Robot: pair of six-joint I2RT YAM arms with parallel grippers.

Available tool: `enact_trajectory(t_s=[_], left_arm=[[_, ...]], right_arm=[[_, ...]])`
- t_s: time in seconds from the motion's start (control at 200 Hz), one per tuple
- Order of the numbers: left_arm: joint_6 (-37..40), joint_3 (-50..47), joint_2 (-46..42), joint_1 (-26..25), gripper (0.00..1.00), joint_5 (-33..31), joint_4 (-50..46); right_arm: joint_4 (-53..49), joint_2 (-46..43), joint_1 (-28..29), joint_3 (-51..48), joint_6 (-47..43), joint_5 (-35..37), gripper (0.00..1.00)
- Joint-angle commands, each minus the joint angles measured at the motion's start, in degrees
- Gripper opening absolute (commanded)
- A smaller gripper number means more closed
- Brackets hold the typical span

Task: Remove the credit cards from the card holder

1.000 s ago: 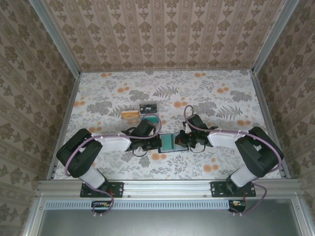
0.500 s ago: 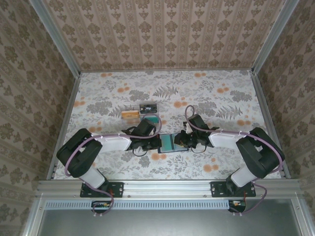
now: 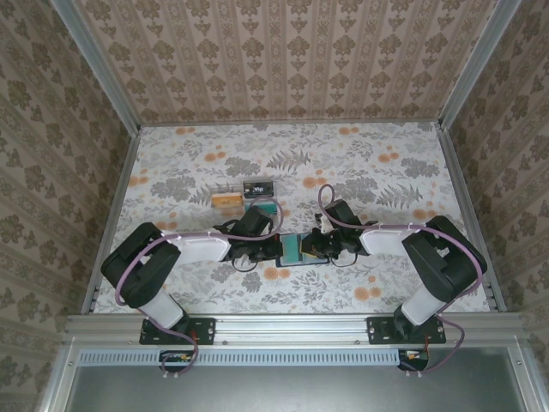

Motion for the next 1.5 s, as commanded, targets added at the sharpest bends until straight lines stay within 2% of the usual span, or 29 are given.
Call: enact_trajectory(t_s=[0.0,0.055,0.165,0.435,1.03,1.28,1.435,1.49], left_arm=[[1.53,0.18,2.16,-0.11,0.00,0.47,-3.56],[1.70,0.09,2.14,-0.06,0.00,0.56,-3.63],[2.29,-0.01,2.32,-0.11,0.00,0.64,-4.29],[2.55,-0.09,2.36,-0.05,0.00,0.61,-4.44],[3.26,0.03,2.54,0.44,0.00,1.00,-5.01],[3.52,0.73,1.95,0.64,0.00,1.39,-5.44],[3.44,2.58,-1.85,0.60,0.00,0.12,-7.58],[3.29,3.53,-4.07,0.66,0.08,-1.00,-9.16]], right_arm=[[-2.10,0.72,-0.52,1.54,-2.51,-1.07,0.08],[-3.05,0.47,-1.18,1.53,-3.89,-1.16,0.03],[-4.11,0.50,-3.16,1.41,-5.53,-2.92,0.01],[-8.13,0.37,-7.09,1.33,-10.40,-5.96,0.03],[-13.27,-2.93,-13.56,-0.78,-14.74,-6.87,0.06],[-13.71,-7.48,-14.87,-1.37,-14.70,-8.29,0.00],[-12.64,-11.19,-14.84,-1.36,-13.10,-10.18,0.00],[-12.28,-12.29,-14.81,-1.31,-12.56,-10.87,0.00]])
